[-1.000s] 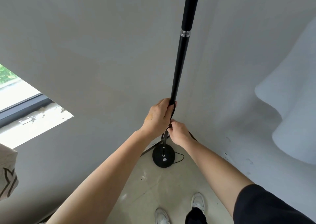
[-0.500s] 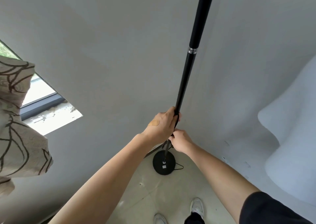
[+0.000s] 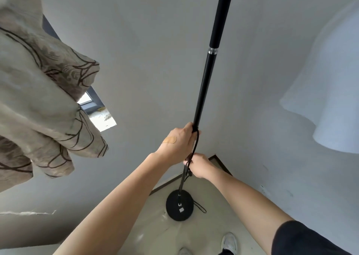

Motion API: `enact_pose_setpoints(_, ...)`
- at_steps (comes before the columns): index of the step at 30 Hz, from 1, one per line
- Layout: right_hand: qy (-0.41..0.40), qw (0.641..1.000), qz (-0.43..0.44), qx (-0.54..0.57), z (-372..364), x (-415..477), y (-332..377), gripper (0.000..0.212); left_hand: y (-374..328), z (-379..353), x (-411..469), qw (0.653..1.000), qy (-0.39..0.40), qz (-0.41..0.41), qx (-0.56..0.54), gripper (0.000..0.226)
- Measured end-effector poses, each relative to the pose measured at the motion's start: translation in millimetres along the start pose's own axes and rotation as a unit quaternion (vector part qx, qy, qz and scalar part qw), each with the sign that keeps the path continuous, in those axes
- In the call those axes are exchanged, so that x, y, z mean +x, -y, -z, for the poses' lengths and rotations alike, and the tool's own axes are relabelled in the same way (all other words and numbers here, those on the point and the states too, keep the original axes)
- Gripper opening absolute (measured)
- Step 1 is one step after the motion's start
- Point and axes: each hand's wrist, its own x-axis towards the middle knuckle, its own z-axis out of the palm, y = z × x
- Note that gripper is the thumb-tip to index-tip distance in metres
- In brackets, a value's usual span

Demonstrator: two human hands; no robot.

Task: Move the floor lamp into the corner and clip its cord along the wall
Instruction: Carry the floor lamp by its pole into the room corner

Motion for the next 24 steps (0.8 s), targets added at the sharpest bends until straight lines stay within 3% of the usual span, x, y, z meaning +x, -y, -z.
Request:
enact_pose_setpoints(11,0.017,1.000,0.004,-0.024,-39,4,-13,0.028,30,-27,-20,0.999,0.033,0.030,-0.017,0.022)
enact_pose_setpoints(16,-0.015,1.000,-0.023,0.004,-33,10,-18,0.012,27,-28,-14,0.999,0.011,0.005,-0.046,0.028)
enact_pose_setpoints(24,-0.064,0.997,-0.051,0.002,-19,11,-35,0.013,20,-35,0,0.997,0.061,-0.002,-0.043,0.030)
